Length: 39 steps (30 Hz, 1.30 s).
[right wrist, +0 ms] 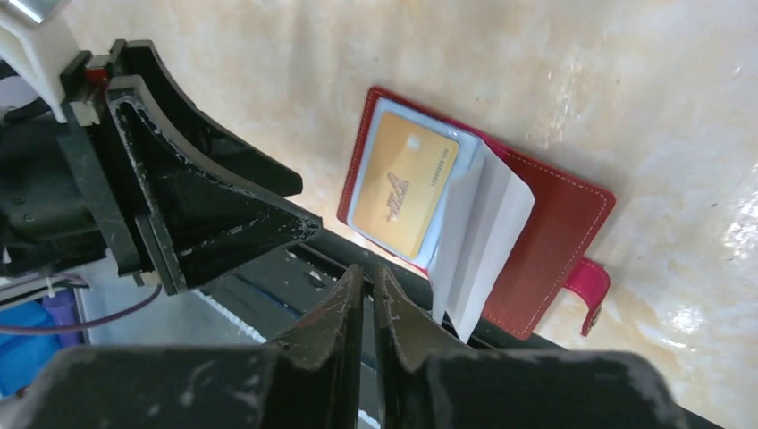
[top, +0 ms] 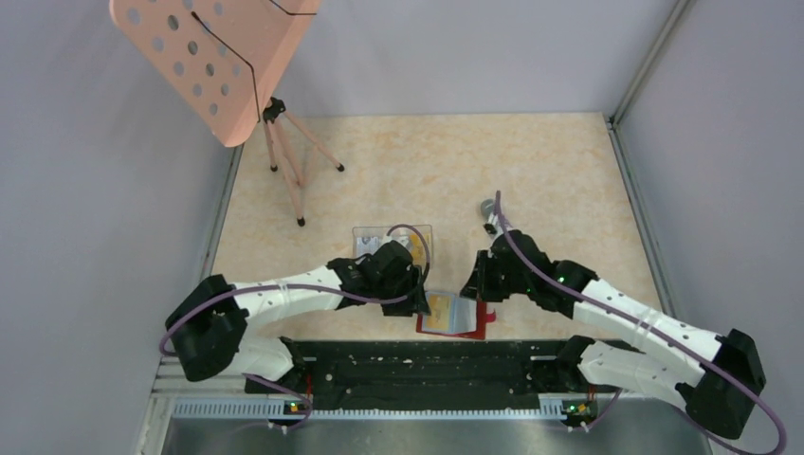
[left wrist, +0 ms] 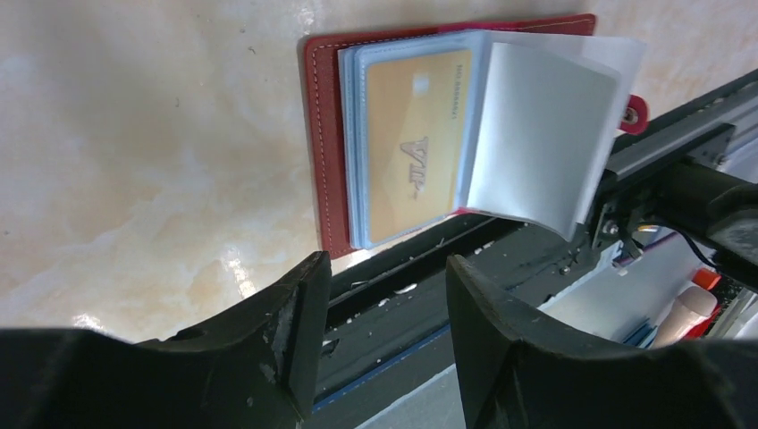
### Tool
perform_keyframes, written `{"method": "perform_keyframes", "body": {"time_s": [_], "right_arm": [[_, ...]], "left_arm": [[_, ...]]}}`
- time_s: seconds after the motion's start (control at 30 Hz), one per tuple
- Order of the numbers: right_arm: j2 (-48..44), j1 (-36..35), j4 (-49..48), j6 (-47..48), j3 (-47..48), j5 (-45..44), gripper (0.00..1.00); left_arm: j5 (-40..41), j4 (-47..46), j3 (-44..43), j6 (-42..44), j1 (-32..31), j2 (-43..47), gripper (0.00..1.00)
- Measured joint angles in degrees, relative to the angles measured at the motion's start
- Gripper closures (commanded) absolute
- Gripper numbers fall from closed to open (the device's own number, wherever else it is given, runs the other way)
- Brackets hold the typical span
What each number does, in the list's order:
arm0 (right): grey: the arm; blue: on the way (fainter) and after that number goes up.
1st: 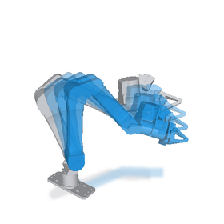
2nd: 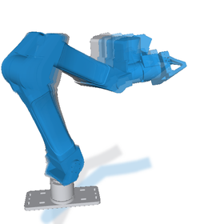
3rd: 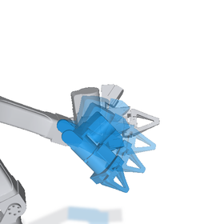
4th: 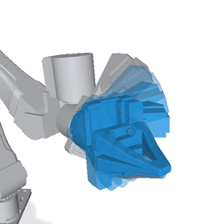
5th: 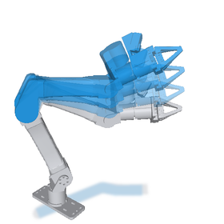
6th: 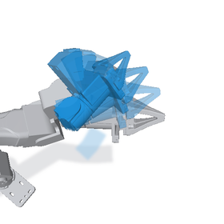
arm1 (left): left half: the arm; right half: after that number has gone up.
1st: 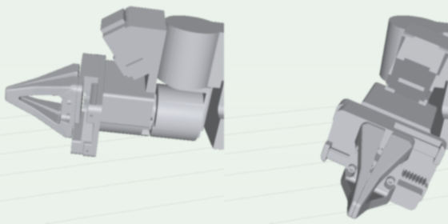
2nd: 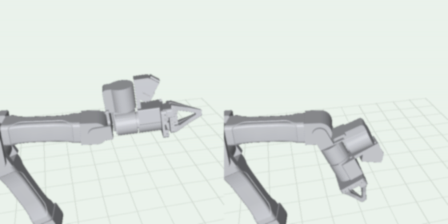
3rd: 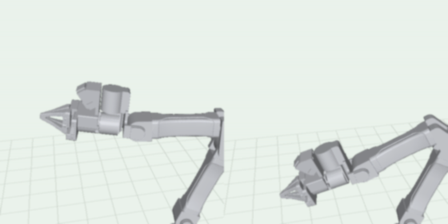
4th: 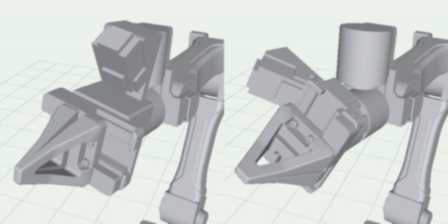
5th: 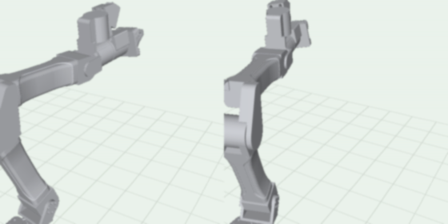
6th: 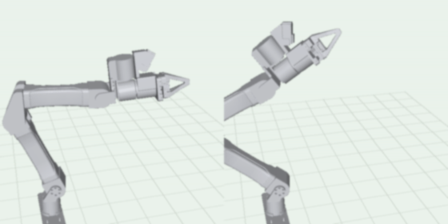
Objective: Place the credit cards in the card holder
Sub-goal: Turn over the card holder at the center of the board.
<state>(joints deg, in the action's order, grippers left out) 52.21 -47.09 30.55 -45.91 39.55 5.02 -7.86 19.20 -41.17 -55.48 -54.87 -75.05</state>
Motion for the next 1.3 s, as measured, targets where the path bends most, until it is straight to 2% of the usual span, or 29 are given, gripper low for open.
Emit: {"method": "perform_keyframes", "body": {"time_s": [0.13,0.47,1.07,1.3], "right_arm": [[5.0,0.0,-4.6,-0.1,-3.0,0.9,1.00],[15.8,0.0,-12.5,-0.1,-4.7,1.6,1.00],[20.6,0.0,-22.3,-2.5,-13.2,4.8,1.00],[23.1,0.0,-24.8,-5.2,-12.8,6.5,1.00]], "left_arm": [[-0.9,-0.6,-0.9,-0.2,0.0,-4.7,0.45],[-1.9,-3.0,-1.0,-0.2,1.1,-6.2,0.47],[-6.2,-6.5,-1.0,1.5,3.1,-10.2,0.48],[-6.4,-6.7,-1.2,1.8,3.2,-11.1,0.57]]}}
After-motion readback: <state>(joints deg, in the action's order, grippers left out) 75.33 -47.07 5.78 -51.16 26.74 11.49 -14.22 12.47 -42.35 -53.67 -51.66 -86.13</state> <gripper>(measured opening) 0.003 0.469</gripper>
